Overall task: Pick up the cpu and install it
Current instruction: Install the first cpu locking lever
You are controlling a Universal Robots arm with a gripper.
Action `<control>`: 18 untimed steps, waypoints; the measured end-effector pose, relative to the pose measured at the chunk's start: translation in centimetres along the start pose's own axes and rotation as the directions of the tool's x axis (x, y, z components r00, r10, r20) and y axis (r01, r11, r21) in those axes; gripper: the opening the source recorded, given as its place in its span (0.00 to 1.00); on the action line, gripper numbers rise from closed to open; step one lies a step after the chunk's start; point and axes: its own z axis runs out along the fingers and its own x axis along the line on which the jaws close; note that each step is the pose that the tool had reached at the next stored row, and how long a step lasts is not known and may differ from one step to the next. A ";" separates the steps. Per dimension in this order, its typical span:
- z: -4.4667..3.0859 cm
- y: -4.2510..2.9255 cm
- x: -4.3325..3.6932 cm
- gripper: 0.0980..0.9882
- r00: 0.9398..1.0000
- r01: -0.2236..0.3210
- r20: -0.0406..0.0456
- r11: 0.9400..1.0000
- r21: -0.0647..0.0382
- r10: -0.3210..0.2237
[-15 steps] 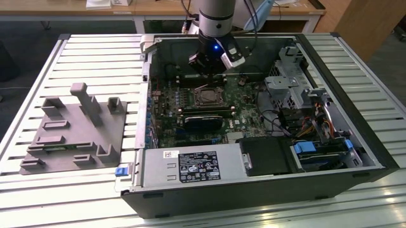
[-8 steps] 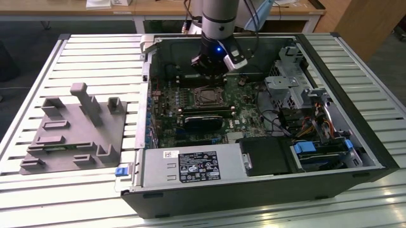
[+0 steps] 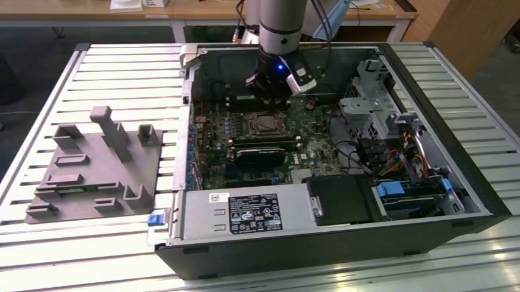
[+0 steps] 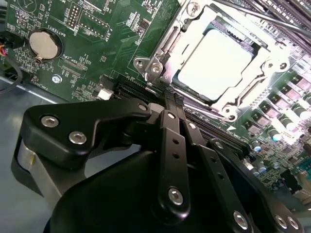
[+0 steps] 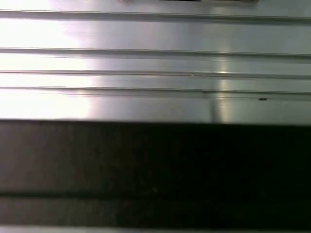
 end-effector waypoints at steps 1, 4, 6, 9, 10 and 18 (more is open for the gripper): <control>0.02 0.00 0.00 0.01 1.000 0.000 0.000 1.000 0.000 0.000; 0.00 0.00 0.00 0.01 1.000 0.000 0.000 1.000 0.000 0.000; -0.12 0.01 0.00 0.01 1.000 0.000 0.000 1.000 0.000 0.000; -0.14 0.02 -0.01 0.01 1.000 0.000 0.000 1.000 0.000 0.000; -0.14 0.03 -0.01 0.01 1.000 0.000 0.000 1.000 0.001 0.000; 0.01 0.25 -0.06 0.01 1.000 0.000 0.000 1.000 0.017 0.000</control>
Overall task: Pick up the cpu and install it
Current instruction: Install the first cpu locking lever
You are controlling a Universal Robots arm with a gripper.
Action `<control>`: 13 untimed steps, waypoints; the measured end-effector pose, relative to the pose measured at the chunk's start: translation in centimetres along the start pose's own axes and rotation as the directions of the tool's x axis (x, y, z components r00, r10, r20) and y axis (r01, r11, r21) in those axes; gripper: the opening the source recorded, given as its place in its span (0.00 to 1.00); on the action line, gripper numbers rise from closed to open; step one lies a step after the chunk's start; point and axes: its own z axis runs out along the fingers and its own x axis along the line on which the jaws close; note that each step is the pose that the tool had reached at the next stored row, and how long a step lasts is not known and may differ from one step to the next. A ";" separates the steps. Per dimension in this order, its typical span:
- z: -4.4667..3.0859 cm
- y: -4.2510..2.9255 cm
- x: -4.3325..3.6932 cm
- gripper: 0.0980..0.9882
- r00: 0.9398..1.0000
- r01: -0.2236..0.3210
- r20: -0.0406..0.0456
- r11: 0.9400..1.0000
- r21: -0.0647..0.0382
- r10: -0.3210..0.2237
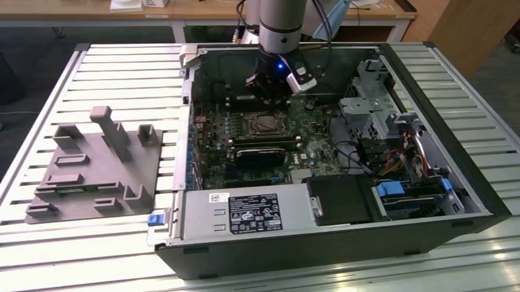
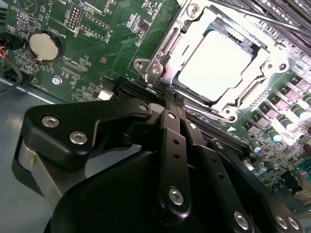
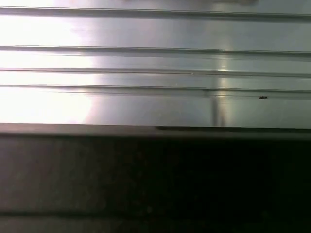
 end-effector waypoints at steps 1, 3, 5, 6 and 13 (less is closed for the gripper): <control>0.03 0.04 -0.01 0.01 1.000 0.000 0.000 1.000 0.001 0.000; 0.10 0.13 -0.04 0.01 1.000 0.000 0.000 1.000 0.004 0.000; 0.18 0.20 -0.05 0.01 1.000 0.000 0.000 1.000 0.006 0.000; 0.19 0.20 -0.05 0.01 1.000 0.000 0.000 1.000 0.008 0.000; -0.08 0.22 -0.05 0.01 1.000 0.000 0.000 1.000 0.010 0.000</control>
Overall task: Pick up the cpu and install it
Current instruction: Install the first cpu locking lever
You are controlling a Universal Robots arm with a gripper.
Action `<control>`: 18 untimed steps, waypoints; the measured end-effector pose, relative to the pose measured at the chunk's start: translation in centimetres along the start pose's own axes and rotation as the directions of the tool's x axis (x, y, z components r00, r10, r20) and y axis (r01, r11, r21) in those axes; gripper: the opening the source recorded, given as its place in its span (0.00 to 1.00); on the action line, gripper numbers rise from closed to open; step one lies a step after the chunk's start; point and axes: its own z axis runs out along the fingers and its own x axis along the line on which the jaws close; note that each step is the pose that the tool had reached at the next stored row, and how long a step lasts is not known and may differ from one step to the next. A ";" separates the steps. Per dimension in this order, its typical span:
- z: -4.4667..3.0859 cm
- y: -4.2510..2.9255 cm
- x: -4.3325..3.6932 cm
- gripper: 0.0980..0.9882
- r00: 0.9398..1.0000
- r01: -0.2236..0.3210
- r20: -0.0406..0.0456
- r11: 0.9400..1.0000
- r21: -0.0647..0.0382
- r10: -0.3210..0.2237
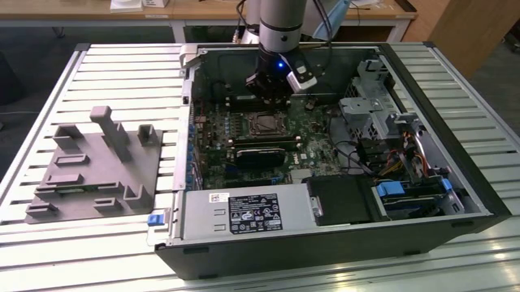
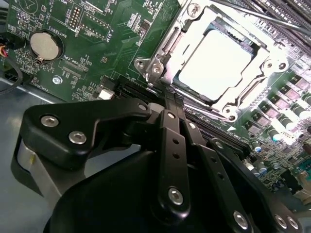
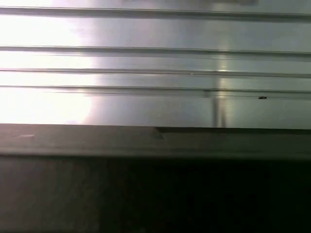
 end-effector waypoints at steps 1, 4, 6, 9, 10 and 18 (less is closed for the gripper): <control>0.01 0.00 0.00 0.01 1.000 0.000 0.000 1.000 0.003 0.000; 0.08 -0.01 0.00 0.01 1.000 0.000 0.000 1.000 0.018 0.000; 0.17 -0.01 0.01 0.01 1.000 0.000 0.000 1.000 0.027 0.000; 0.30 0.00 0.01 0.01 1.000 0.000 0.000 0.999 0.035 0.000; 0.33 0.02 0.01 0.01 1.000 0.000 0.000 0.999 0.035 0.000; 0.44 0.03 0.00 0.01 1.000 0.000 0.000 1.000 -0.008 0.000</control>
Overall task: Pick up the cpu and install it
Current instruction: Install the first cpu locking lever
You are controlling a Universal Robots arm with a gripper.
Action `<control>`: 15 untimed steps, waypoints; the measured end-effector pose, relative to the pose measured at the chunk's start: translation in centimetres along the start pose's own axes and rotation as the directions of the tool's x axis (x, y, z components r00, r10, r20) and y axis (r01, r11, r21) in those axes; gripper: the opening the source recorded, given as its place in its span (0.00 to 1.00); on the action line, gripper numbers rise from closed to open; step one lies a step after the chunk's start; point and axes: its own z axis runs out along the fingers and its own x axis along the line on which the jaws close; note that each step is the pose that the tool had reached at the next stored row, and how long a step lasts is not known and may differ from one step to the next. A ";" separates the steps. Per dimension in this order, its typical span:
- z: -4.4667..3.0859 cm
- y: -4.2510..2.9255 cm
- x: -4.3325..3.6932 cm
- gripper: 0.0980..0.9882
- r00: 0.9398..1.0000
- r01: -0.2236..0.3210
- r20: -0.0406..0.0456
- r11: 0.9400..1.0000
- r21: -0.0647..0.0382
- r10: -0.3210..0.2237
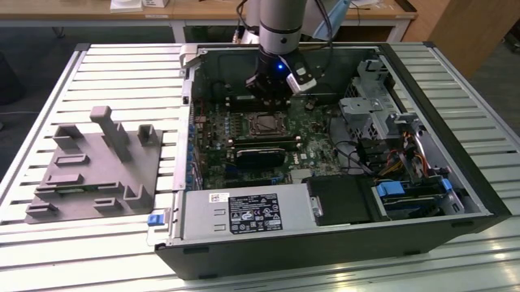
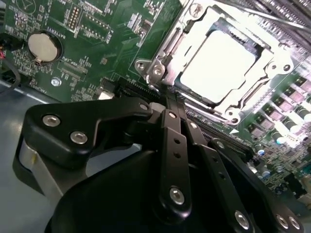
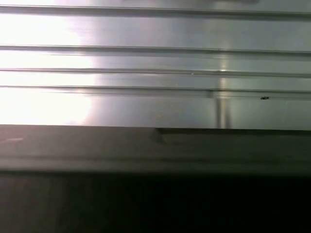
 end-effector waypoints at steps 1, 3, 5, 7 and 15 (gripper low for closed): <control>-0.02 0.00 0.00 0.01 1.000 0.000 0.000 1.000 -0.002 0.000; -0.23 0.02 0.00 0.01 1.000 0.000 0.000 1.000 -0.003 0.000; -0.73 0.03 0.00 0.01 1.000 0.000 0.000 1.000 -0.002 0.000; -1.12 0.05 -0.01 0.01 1.000 0.000 0.000 1.000 -0.002 0.000; -1.13 -0.17 -0.01 0.01 1.000 0.000 0.000 1.000 0.001 0.000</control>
